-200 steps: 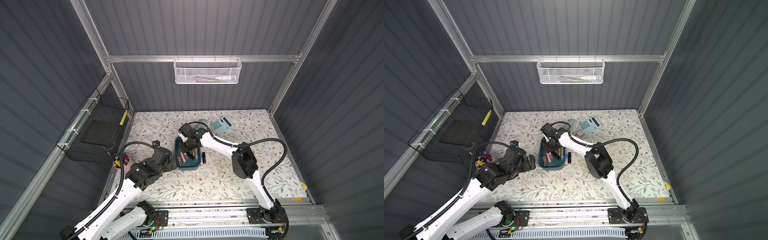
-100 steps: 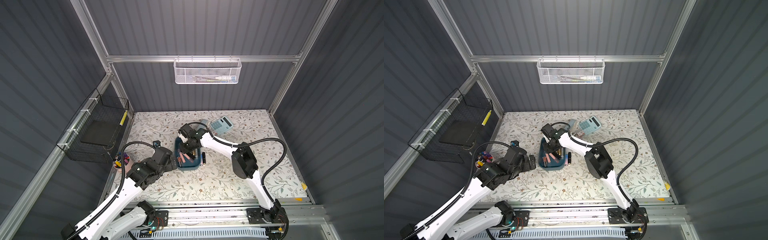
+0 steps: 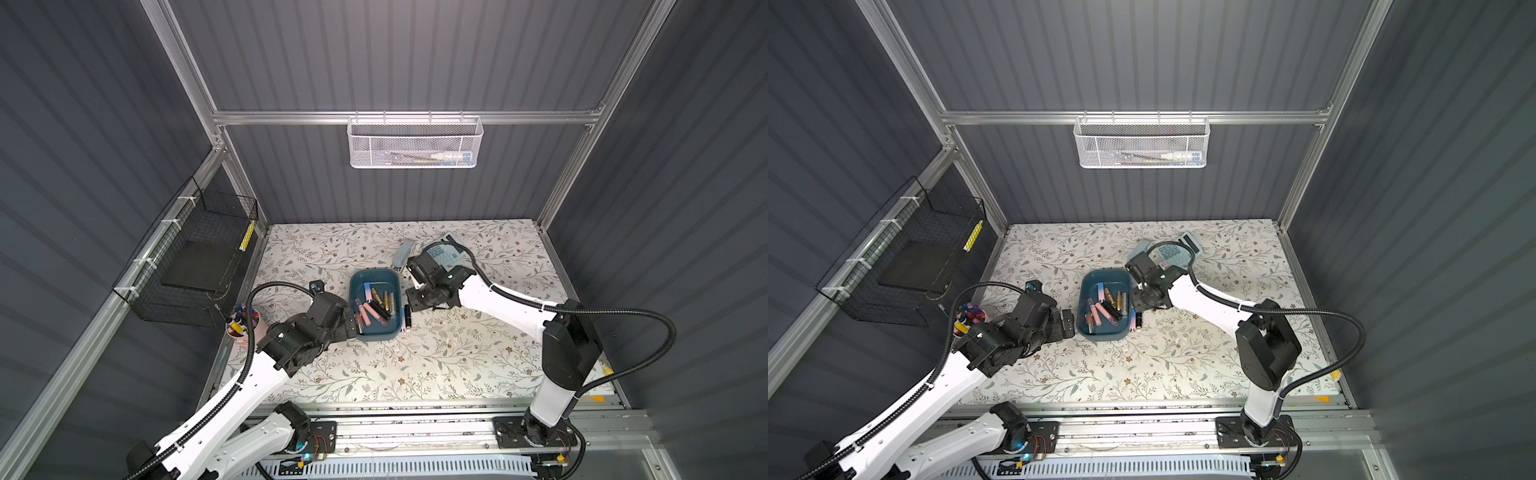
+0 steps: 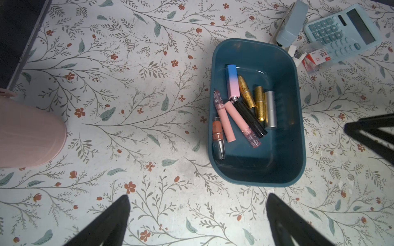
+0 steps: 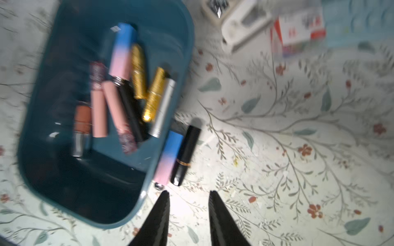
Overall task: Put the lipstick into the storage box
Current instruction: Place the lipstick in the storage box, then pick up the lipstick at the center of the board.
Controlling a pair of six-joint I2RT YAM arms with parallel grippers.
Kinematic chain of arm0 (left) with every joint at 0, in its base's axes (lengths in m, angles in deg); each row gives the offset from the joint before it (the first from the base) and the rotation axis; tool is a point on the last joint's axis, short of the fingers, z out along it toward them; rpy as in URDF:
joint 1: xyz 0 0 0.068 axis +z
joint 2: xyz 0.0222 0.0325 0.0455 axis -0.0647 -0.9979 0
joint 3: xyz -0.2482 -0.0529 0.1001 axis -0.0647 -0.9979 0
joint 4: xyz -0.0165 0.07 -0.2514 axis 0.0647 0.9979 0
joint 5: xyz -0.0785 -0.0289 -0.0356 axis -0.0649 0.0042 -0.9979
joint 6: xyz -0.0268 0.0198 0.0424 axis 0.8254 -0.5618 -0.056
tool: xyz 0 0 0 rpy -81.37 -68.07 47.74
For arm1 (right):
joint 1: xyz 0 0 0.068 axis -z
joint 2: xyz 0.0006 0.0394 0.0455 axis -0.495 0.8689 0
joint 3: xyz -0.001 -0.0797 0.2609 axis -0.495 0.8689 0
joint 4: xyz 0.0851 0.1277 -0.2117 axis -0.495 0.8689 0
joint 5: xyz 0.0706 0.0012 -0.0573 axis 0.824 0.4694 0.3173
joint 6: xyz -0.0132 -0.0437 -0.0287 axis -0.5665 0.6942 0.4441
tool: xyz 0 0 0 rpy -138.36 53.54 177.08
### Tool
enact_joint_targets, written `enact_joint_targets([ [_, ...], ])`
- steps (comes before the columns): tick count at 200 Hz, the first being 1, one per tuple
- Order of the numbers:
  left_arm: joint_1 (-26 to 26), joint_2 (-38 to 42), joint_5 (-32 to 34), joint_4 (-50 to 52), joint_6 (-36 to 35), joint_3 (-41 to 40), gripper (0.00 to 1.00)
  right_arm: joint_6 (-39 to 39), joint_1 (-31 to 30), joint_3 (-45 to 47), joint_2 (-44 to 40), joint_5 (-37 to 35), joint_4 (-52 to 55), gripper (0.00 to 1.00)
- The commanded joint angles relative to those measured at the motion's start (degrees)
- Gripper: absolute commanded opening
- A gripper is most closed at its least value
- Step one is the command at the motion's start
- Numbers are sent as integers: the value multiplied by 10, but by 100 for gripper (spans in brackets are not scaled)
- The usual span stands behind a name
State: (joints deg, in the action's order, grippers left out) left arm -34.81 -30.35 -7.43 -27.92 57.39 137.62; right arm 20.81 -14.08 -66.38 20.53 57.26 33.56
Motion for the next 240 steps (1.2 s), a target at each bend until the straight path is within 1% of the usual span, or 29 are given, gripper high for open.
enact_joint_targets([
  [1,4,-5,-15,-3,-1,7,100,-28,1,50,-1,-4,-14,34],
  [33,4,-17,-27,3,-1,21,100,-43,5,88,11,9,-44,34],
  [80,4,-9,-30,9,8,23,100,-46,13,88,32,22,-64,35],
  [157,4,-17,-19,19,7,34,100,-49,22,37,82,65,-77,34],
  [211,4,-23,-13,16,0,35,100,-47,22,12,94,69,-68,35],
  [240,4,-28,-11,14,-3,34,100,-46,23,-6,118,78,-62,35],
])
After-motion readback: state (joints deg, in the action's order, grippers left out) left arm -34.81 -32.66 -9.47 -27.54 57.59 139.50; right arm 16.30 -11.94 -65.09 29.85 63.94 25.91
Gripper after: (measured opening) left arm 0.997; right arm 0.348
